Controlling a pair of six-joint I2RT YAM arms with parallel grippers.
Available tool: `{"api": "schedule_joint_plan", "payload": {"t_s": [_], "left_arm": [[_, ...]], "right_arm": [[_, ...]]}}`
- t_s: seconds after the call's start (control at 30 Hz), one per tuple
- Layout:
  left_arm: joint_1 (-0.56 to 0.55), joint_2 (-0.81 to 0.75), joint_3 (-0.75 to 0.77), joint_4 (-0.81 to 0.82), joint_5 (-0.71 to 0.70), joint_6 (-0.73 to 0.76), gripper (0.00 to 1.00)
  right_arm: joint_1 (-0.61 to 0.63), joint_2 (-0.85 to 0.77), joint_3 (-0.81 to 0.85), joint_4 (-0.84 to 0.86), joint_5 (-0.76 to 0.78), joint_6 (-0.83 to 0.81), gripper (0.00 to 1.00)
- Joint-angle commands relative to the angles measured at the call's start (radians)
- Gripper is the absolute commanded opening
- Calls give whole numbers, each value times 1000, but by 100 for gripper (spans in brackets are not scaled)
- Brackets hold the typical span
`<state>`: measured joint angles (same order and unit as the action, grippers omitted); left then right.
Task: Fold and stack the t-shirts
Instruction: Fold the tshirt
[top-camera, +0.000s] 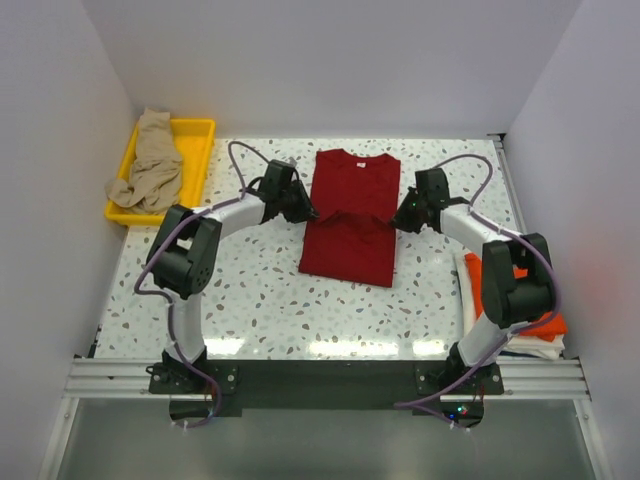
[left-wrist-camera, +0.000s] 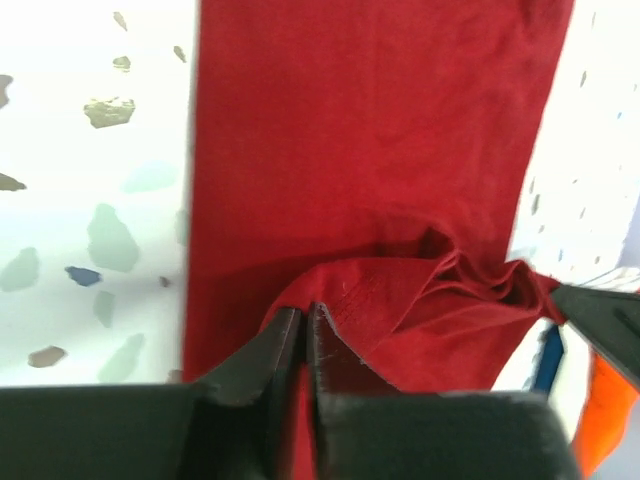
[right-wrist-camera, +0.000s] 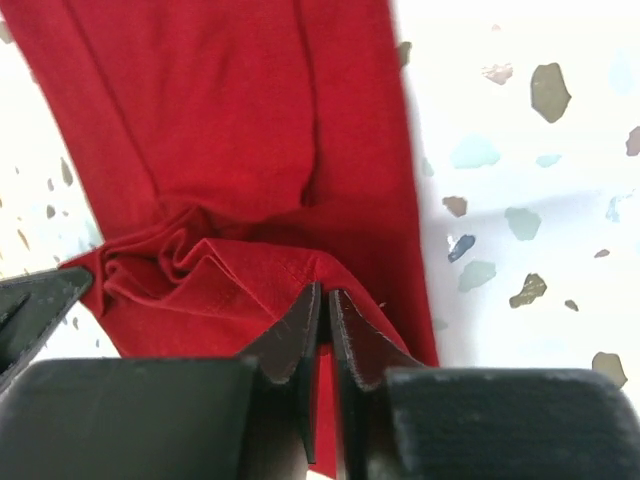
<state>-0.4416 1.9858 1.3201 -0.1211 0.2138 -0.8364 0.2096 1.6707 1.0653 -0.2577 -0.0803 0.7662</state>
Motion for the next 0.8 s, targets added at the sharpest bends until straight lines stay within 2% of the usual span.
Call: {"api": "schedule_joint_plan", "payload": {"t_s": [0.0, 0.07, 0.1, 0.17, 0.27, 0.43, 0.6, 0.67, 0.77], "left_arm": [[33, -5, 44, 21, 29, 57, 23], [46, -18, 47, 21, 27, 81, 41], [62, -37, 47, 24, 30, 94, 50], [76, -62, 44, 8, 24, 112, 54], [81, -131, 2, 3, 0, 122, 54], [31, -166, -25, -2, -7, 123, 38], [-52, -107, 5, 14, 13, 123, 13], [-69, -58, 39, 12, 30, 122, 7], [-78, -4, 76, 27, 42, 125, 5]], "right_arm": [[-30, 33, 62, 25, -29, -31, 16], [-53, 38, 65, 28, -55, -34, 29], [-58, 34, 65, 31, -62, -38, 31], [-59, 8, 73, 17, -52, -68, 35], [-58, -31, 65, 6, -39, -94, 40], [-20, -65, 36, 26, -41, -114, 41], [76, 24, 79, 52, -55, -120, 39], [106, 64, 114, 60, -67, -120, 34], [135, 141, 166, 75, -81, -122, 24]]}}
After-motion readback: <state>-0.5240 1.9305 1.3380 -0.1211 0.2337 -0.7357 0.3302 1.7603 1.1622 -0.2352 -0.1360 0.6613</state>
